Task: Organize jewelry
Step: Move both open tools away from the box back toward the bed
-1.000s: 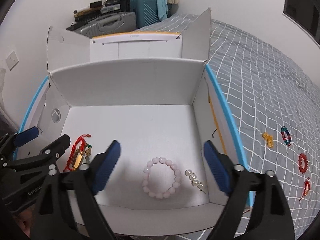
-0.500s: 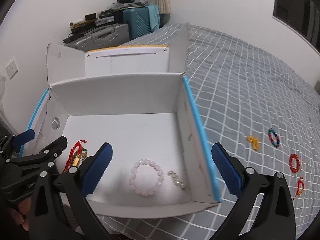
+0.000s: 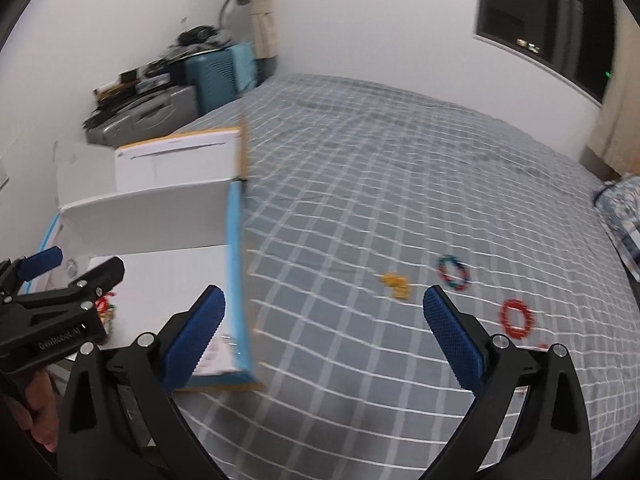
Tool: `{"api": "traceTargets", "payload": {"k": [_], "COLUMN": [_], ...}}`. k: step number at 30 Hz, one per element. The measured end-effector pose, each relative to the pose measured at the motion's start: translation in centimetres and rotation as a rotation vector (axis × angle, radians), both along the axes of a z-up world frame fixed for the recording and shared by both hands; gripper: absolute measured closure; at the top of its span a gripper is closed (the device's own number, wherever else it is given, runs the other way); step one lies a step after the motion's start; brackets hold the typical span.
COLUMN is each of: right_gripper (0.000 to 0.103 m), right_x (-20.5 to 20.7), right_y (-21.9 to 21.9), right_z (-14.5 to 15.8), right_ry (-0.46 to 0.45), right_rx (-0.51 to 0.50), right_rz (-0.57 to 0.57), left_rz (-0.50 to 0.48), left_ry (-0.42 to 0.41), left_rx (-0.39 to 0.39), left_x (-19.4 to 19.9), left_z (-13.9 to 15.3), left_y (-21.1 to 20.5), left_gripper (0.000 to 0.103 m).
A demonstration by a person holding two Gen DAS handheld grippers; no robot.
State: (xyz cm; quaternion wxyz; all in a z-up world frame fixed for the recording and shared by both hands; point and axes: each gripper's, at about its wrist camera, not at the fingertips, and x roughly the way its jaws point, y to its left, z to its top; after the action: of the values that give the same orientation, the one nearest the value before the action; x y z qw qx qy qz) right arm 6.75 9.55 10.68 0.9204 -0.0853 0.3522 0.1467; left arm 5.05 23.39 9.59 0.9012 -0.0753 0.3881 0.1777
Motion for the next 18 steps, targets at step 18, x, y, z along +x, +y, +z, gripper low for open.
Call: {"api": "traceTargets", "payload": {"k": [18], "right_gripper": [0.008], "right_x": [4.2], "right_y": [-20.8], "right_z": [-3.5], "right_ry": [0.058], "right_rx": [0.002], "right_rz": [-0.281], "left_rz": [-0.278], "left_ry": [0.022], "left_rx": [-0.013], "left_x": [9.8], "left_z": [-1.9], "left_y": [-17.8], "left_gripper": [0.006]}}
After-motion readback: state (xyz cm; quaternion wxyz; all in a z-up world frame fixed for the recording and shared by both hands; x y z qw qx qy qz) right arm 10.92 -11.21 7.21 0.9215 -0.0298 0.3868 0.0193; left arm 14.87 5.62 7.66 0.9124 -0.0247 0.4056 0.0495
